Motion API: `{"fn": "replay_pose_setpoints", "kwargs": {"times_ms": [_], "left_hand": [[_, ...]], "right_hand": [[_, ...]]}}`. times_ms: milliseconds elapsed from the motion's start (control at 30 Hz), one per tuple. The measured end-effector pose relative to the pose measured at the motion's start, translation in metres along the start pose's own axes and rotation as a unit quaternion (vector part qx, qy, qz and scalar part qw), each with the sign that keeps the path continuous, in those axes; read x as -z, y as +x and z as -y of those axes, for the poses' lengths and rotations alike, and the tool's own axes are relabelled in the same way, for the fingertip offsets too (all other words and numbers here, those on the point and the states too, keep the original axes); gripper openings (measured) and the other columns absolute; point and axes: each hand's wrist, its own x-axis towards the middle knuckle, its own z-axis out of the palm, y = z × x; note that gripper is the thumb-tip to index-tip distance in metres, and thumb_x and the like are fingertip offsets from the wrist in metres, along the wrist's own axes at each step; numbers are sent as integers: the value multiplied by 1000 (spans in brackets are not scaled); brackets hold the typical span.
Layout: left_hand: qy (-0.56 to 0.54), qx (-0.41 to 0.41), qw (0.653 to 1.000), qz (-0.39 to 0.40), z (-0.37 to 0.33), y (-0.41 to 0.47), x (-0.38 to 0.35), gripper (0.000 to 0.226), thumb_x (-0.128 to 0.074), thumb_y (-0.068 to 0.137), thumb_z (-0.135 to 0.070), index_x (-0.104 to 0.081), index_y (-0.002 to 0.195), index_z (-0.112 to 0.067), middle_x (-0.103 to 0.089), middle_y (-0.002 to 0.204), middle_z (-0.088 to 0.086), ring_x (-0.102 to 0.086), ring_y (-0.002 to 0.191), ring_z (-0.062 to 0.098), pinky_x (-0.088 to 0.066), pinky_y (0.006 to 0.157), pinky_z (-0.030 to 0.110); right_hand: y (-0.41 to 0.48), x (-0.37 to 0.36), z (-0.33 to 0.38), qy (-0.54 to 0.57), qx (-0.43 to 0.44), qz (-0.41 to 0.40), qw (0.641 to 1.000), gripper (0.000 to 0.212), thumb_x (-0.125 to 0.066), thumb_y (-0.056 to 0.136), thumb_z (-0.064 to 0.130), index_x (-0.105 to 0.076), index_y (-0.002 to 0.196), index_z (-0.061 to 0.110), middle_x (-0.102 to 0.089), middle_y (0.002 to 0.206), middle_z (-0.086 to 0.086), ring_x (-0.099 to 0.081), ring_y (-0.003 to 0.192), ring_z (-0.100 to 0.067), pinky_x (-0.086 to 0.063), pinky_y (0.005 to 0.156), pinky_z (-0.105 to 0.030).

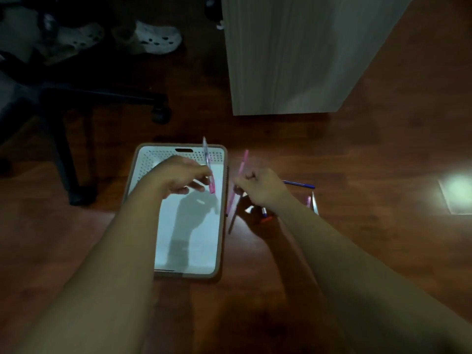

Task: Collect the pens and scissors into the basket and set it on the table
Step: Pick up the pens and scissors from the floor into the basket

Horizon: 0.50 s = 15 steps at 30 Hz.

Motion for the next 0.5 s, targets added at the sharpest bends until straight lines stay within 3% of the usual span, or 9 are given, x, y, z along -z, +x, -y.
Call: {"fn": "replay_pose_setpoints", "kwargs": {"times_ms": [67, 167, 233, 300, 333, 433, 500], "left_hand": [[15, 48, 998, -24, 26, 4, 5, 24, -75, 100, -33, -82, 109, -12, -86, 101, 2, -83, 93, 19, -50, 72, 30], [11, 125, 992, -4, 61, 12, 0, 25, -70, 105, -27, -81, 116, -7, -84, 113, 8, -80, 94, 20, -48, 69, 28], [-2, 148, 989, 13, 73, 17, -5, 28, -69, 106, -27, -80, 120, -4, -84, 117, 9, -80, 99, 21, -47, 72, 30], [0, 152, 988, 13, 83, 20, -7, 29, -71, 105, -27, -79, 120, -4, -83, 119, 10, -80, 108, 23, -48, 77, 32], [-4, 152, 988, 7, 86, 20, -7, 28, -71, 105, -27, -79, 120, -4, -83, 119, 9, -80, 108, 24, -49, 78, 33], [-64, 129, 988, -48, 89, 24, -6, 23, -69, 106, -26, -73, 115, -6, -80, 120, 10, -80, 100, 26, -53, 76, 33], [-125, 81, 982, -112, 83, 30, -6, 21, -68, 107, -27, -71, 108, -6, -80, 118, 12, -79, 86, 24, -57, 73, 34]], "right_hand": [[11, -20, 20, -9, 22, 29, 999, 39, -69, 100, 40, -79, 75, 11, -82, 77, -2, -57, 46, -9, -45, 50, -22], [21, -49, 38, -52, 40, 54, 996, 50, -70, 97, 38, -70, 51, 17, -84, 80, -7, -56, 47, -18, -46, 55, -29], [22, -60, 42, -103, 41, 49, 993, 43, -72, 95, 41, -79, 66, 10, -79, 71, -5, -56, 48, -15, -47, 56, -29], [22, -67, 40, -131, 39, 47, 990, 45, -72, 96, 43, -82, 84, 1, -76, 71, -10, -55, 48, -15, -49, 58, -31], [21, -68, 39, -134, 41, 54, 989, 46, -71, 98, 43, -82, 83, 1, -80, 77, -13, -54, 48, -15, -50, 60, -32], [16, -61, 34, -124, 61, 60, 989, 50, -65, 104, 38, -73, 62, 12, -85, 88, -13, -52, 46, -14, -48, 56, -28], [15, -52, 27, -82, 47, 20, 995, 50, -65, 105, 35, -64, 59, 14, -83, 79, -7, -60, 50, -17, -45, 48, -25]]}}
